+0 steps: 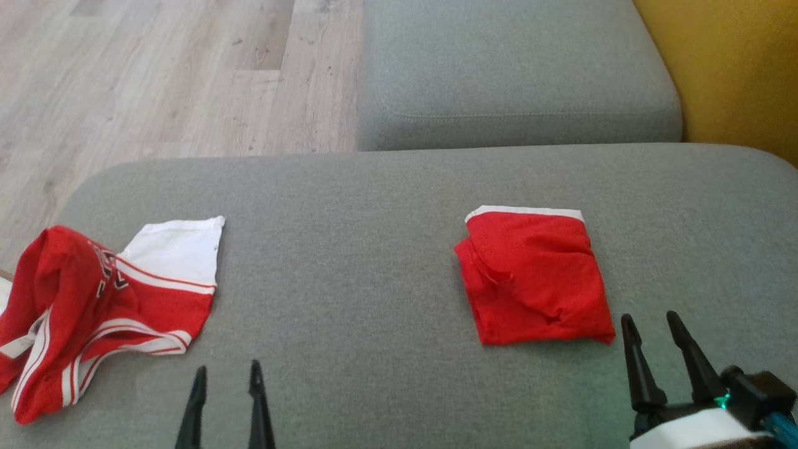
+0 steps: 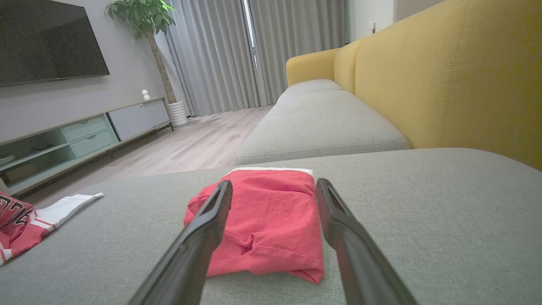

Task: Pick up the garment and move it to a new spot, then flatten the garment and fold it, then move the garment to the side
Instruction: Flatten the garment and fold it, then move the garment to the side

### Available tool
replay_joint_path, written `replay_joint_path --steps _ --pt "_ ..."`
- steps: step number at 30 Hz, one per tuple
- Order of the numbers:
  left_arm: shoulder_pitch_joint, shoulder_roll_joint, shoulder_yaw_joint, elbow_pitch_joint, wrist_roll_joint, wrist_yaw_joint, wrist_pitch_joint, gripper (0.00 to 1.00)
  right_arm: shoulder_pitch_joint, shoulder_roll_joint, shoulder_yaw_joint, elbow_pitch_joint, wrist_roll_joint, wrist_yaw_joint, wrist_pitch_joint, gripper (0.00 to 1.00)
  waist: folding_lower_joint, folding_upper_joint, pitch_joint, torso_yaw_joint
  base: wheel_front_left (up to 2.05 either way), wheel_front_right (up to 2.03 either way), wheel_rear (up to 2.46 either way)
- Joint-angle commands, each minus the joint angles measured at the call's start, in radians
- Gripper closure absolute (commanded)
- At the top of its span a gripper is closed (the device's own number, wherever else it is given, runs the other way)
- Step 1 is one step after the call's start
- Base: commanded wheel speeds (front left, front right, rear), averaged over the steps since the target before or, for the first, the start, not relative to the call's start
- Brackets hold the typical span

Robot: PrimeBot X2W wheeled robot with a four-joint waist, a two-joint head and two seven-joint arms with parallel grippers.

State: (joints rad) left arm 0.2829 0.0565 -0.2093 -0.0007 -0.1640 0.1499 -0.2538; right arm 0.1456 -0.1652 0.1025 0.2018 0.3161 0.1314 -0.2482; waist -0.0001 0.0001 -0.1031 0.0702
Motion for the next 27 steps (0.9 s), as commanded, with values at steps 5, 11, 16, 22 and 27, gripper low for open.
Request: replay_joint_path --steps 5,11,16,22,27 --pt "-0.018 -0.006 0.061 -0.058 0.01 0.005 -0.008 0.0 0.0 0.009 -0.012 -0.043 -0.046 -0.001 -0.013 0.0 0.0001 -0.0001 -0.009 0.007 0.0 0.0 0.0" --pt "-0.02 -0.006 0.055 -0.055 -0.017 0.002 -0.008 0.0 0.004 0.018 -0.012 -0.044 -0.066 -0.001 -0.013 0.0 0.0001 -0.0001 -0.006 0.005 0.0 0.0 0.0" --pt "-0.028 -0.006 0.048 -0.049 -0.017 -0.003 -0.008 0.0 -0.001 0.022 -0.012 -0.044 -0.073 -0.001 -0.013 0.0 0.0001 -0.0001 -0.001 0.0 0.0 0.0 0.0" --pt "-0.038 -0.006 0.042 -0.046 -0.011 -0.005 -0.008 0.0 -0.005 0.024 -0.015 -0.041 -0.074 -0.001 -0.013 0.0 0.0001 -0.0001 0.001 -0.003 0.0 0.0 0.0" --pt "-0.048 -0.006 0.04 -0.058 0.001 0.006 -0.008 0.0 -0.006 0.023 -0.025 -0.042 -0.076 -0.001 -0.013 0.0 0.0001 -0.0001 0.004 0.002 0.0 0.0 0.0"
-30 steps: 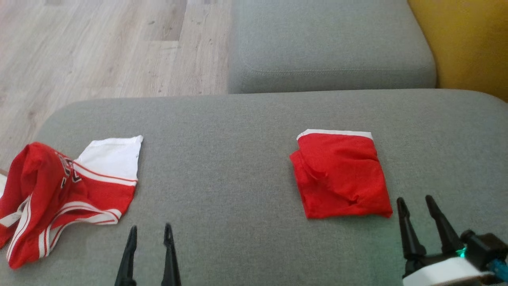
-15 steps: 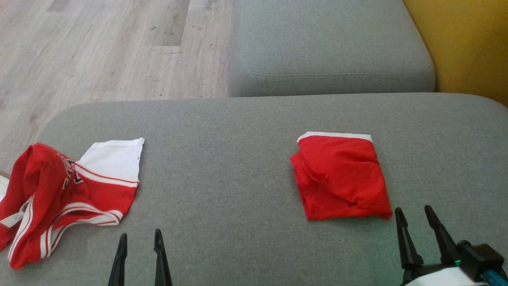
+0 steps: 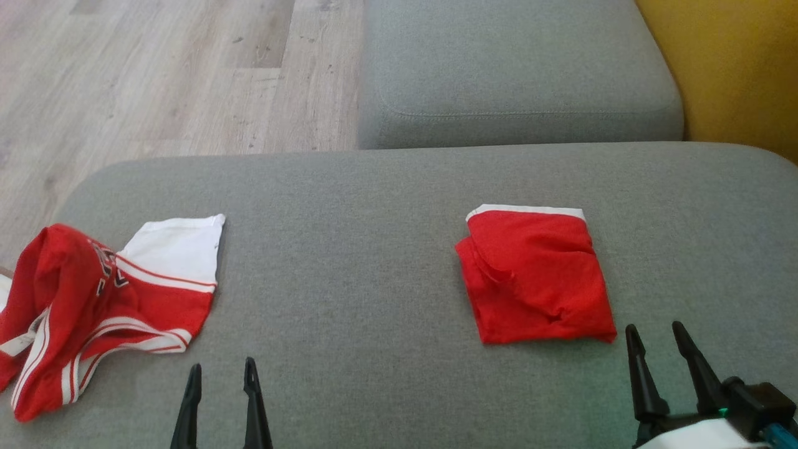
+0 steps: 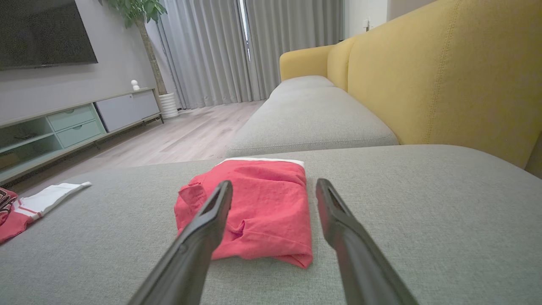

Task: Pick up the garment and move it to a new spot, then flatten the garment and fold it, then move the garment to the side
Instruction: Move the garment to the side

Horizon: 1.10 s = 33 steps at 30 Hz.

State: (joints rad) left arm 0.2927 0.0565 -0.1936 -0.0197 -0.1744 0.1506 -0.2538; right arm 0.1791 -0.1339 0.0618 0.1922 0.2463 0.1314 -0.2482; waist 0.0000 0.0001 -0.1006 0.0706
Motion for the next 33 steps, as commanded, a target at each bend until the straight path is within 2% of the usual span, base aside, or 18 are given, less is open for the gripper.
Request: replay_joint_path --steps 1,7,15,22,29,33 --pt "-0.061 -0.006 0.024 -0.041 0.012 0.007 -0.008 0.0 -0.041 -0.008 0.013 -0.033 -0.007 -0.001 -0.013 0.0 0.0 -0.0001 0.005 0.003 0.0 0.0 0.0" --pt "-0.09 -0.006 0.004 -0.048 0.039 -0.006 -0.008 0.0 -0.056 -0.012 0.004 -0.031 -0.023 -0.001 -0.014 0.0 0.0 -0.0001 0.041 0.017 0.0 0.0 0.0" --pt "-0.147 -0.006 -0.045 -0.045 0.052 0.005 -0.008 0.0 -0.145 -0.046 -0.014 0.0 -0.047 -0.001 -0.014 0.0 0.0 -0.0001 0.145 0.022 0.0 0.0 0.0" --pt "-0.224 -0.006 -0.079 -0.036 0.056 0.005 -0.008 0.0 -0.29 -0.076 -0.011 0.137 -0.031 -0.001 0.011 0.0 0.0 -0.0001 0.242 0.025 0.0 0.0 0.0" --pt "-0.286 -0.006 -0.114 -0.021 0.056 0.017 -0.008 0.0 -0.47 -0.096 -0.007 0.318 0.024 -0.001 0.156 0.0 0.0 -0.0001 0.299 0.028 0.0 0.0 0.0" --pt "-0.315 -0.006 -0.136 -0.013 0.066 0.018 -0.008 0.0 -0.53 -0.102 0.076 0.431 0.088 -0.001 0.271 0.0 0.0 -0.0001 0.318 0.034 0.0 0.0 0.0"
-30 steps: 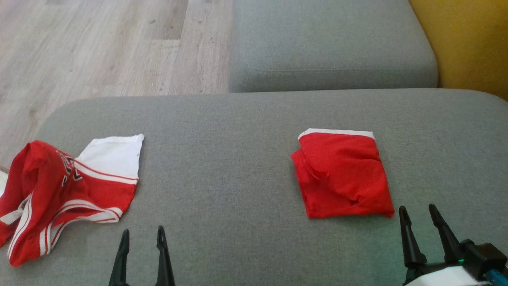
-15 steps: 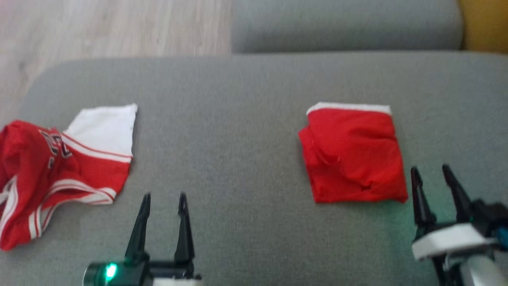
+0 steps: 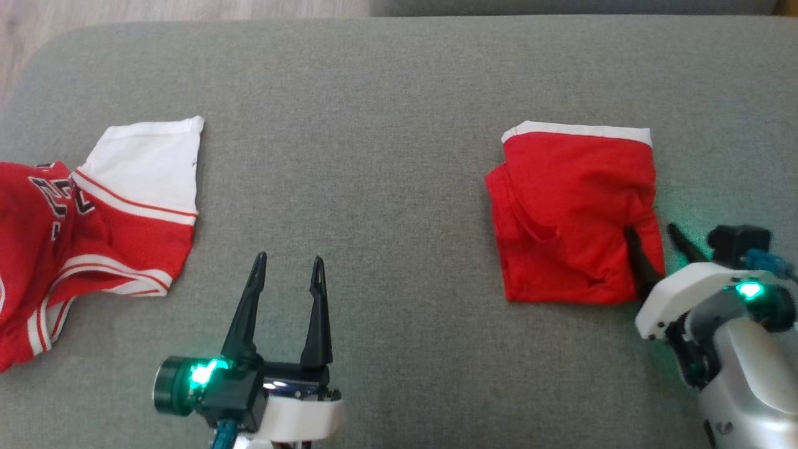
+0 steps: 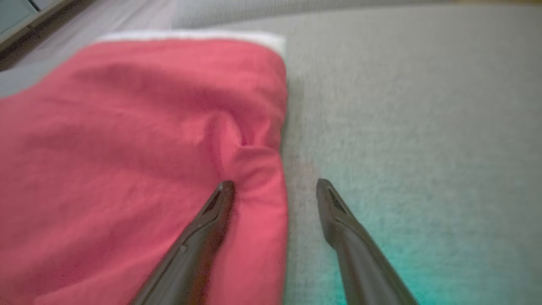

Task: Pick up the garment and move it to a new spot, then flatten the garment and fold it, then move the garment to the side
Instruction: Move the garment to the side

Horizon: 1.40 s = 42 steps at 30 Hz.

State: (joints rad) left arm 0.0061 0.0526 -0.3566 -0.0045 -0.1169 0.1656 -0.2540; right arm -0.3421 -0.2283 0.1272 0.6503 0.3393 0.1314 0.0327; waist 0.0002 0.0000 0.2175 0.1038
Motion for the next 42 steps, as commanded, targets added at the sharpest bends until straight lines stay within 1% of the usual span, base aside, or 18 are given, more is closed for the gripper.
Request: replay_joint_path --steps 1,2,3,6,12,17,22,25,26,27,28,29,32,33,34,37,42 --pt "-0.032 -0.002 0.026 -0.028 0.009 0.005 -0.008 0.0 -0.013 -0.007 0.035 -0.016 0.017 -0.001 0.014 0.56 -0.0002 0.0 0.004 0.0 0.0 0.0 0.0" --pt "-0.034 -0.002 0.026 -0.028 0.01 0.008 -0.008 0.0 -0.018 -0.009 0.056 -0.013 0.04 -0.001 0.029 0.96 -0.0002 0.0 0.008 -0.004 0.0 0.0 0.0" --pt "-0.036 -0.002 0.028 -0.029 0.01 0.011 -0.008 0.0 -0.025 -0.014 0.068 -0.015 0.06 -0.001 0.029 1.0 -0.0002 0.0 0.012 -0.008 0.0 0.0 0.0" --pt "-0.042 -0.002 0.03 -0.032 0.009 0.014 -0.008 0.0 -0.049 -0.052 0.087 -0.031 0.088 -0.001 0.002 1.0 -0.0002 0.0 0.031 -0.029 0.0 0.0 0.0" --pt "-0.071 -0.002 0.033 -0.038 0.026 -0.003 -0.008 0.0 -0.124 -0.175 0.063 -0.032 0.039 -0.001 -0.029 1.0 -0.0002 0.0 0.095 -0.101 0.0 0.0 0.0" --pt "-0.115 -0.002 0.038 -0.046 0.042 -0.018 -0.008 0.0 -0.193 -0.288 0.018 -0.029 -0.016 -0.001 -0.018 1.0 -0.0002 0.0 0.16 -0.157 0.0 0.0 0.0" --pt "-0.174 -0.002 0.037 -0.046 0.055 -0.036 -0.008 0.0 -0.256 -0.4 -0.036 -0.004 -0.078 -0.001 -0.012 1.0 -0.0002 0.0 0.228 -0.178 0.0 0.0 0.0" --pt "-0.201 -0.002 0.036 -0.044 0.06 -0.044 -0.008 0.0 -0.282 -0.438 -0.095 -0.015 -0.129 -0.001 -0.001 1.0 -0.0002 0.0 0.258 -0.183 0.0 0.0 0.0" --pt "-0.201 -0.002 0.036 -0.044 0.06 -0.044 -0.008 0.0 -0.282 -0.438 -0.095 -0.015 -0.129 -0.001 -0.001 1.0 -0.0002 0.0 0.258 -0.183 0.0 0.0 0.0" --pt "-0.216 -0.002 0.037 -0.042 0.062 -0.047 -0.008 0.0 -0.293 -0.452 -0.139 -0.024 -0.172 -0.001 0.004 1.0 -0.0002 0.0 0.273 -0.182 0.0 0.0 0.0" --pt "-0.221 -0.002 0.038 -0.04 0.061 -0.049 -0.008 0.0 -0.298 -0.454 -0.168 -0.024 -0.199 -0.001 0.003 0.75 -0.0002 0.0 0.277 -0.181 0.0 0.0 0.0" --pt "-0.225 -0.002 0.039 -0.036 0.06 -0.051 -0.008 0.0 -0.302 -0.449 -0.196 -0.027 -0.225 -0.001 0.0 0.0 -0.0002 0.0 0.279 -0.178 0.0 0.0 0.0" --pt "-0.228 -0.002 0.04 -0.023 0.05 -0.051 -0.008 0.0 -0.299 -0.41 -0.27 -0.041 -0.301 -0.001 -0.014 0.0 -0.0002 0.0 0.265 -0.163 0.0 0.0 0.0" --pt "-0.228 -0.002 0.04 -0.023 0.05 -0.051 -0.008 0.0 -0.299 -0.41 -0.27 -0.041 -0.301 -0.001 -0.014 0.0 -0.0002 0.0 0.265 -0.163 0.0 0.0 0.0" --pt "-0.226 -0.002 0.041 -0.02 0.045 -0.049 -0.008 0.0 -0.293 -0.39 -0.289 -0.047 -0.325 -0.001 -0.018 0.0 -0.0002 0.0 0.255 -0.158 0.0 0.0 0.0" --pt "-0.216 -0.002 0.038 -0.008 0.027 -0.044 -0.008 0.0 -0.258 -0.31 -0.315 -0.049 -0.366 -0.001 -0.02 0.0 -0.0002 0.0 0.21 -0.139 0.0 0.0 0.0" --pt "-0.181 -0.002 0.032 0.008 -0.002 -0.027 -0.008 0.0 -0.155 -0.164 -0.291 -0.018 -0.338 -0.001 -0.033 0.0 -0.0002 0.0 0.109 -0.097 0.0 0.0 0.0"
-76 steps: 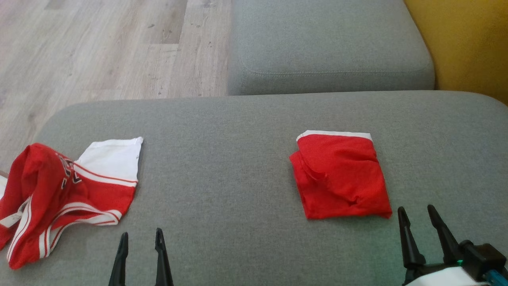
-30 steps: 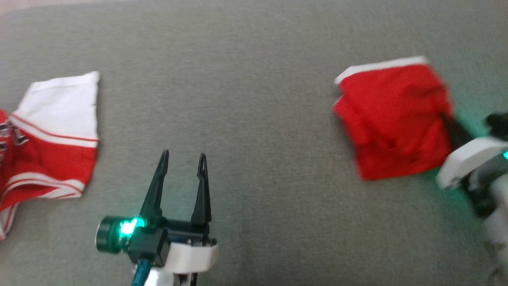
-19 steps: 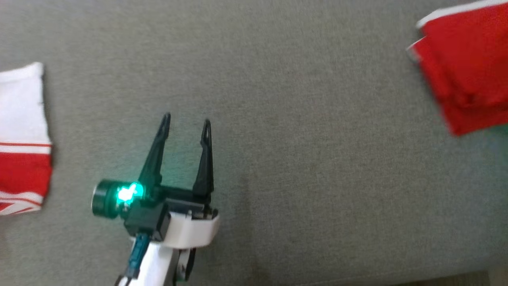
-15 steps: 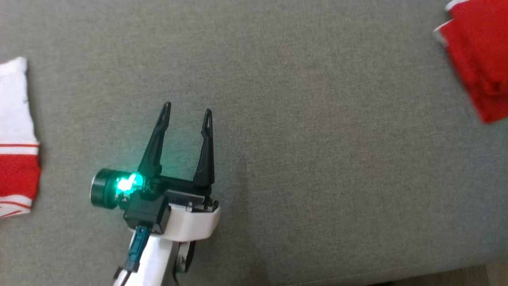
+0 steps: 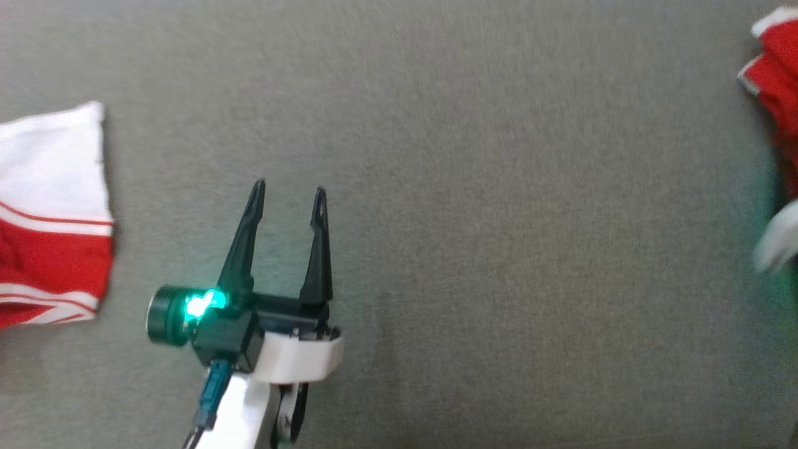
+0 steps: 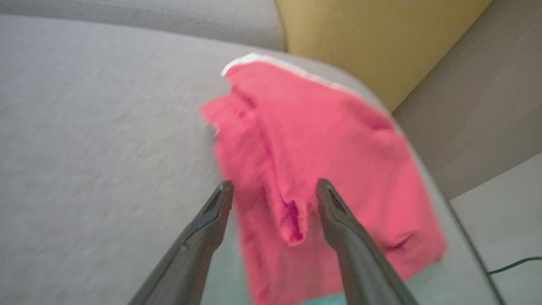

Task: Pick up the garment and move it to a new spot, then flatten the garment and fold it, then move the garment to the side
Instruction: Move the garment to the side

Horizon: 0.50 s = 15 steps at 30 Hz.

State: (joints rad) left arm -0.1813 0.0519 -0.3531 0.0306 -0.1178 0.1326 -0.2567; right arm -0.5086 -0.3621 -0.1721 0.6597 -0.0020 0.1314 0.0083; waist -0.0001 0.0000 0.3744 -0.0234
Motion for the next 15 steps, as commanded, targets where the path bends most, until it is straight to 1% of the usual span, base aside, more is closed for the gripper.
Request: replay_joint_path --steps 1,5,7,11,15 --pt "0.017 -0.002 0.027 -0.025 -0.006 0.009 -0.005 0.0 0.035 -0.008 0.024 -0.022 0.011 -0.001 -0.026 0.0 0.0001 0.0 -0.07 0.039 0.0 0.0 0.0" --pt "0.069 -0.002 0.029 -0.012 -0.025 0.025 -0.005 0.0 0.114 0.082 0.083 0.003 0.072 -0.001 -0.105 0.0 0.0001 0.0 -0.164 0.068 0.0 0.0 0.0" --pt "0.102 -0.002 0.033 -0.005 -0.034 0.031 -0.005 0.0 0.151 0.12 0.134 0.009 0.101 -0.001 -0.148 0.0 0.0001 0.0 -0.214 0.08 0.0 0.0 0.0" --pt "0.174 -0.002 0.054 0.004 -0.069 0.041 -0.005 0.0 0.227 0.171 0.232 0.004 0.147 -0.001 -0.227 0.0 0.0001 0.0 -0.31 0.1 0.0 0.0 0.0" --pt "0.244 -0.002 0.089 0.009 -0.068 0.05 -0.005 0.0 0.305 0.213 0.278 -0.047 0.189 -0.001 -0.264 0.0 0.0001 0.0 -0.383 0.11 0.0 0.0 0.0"
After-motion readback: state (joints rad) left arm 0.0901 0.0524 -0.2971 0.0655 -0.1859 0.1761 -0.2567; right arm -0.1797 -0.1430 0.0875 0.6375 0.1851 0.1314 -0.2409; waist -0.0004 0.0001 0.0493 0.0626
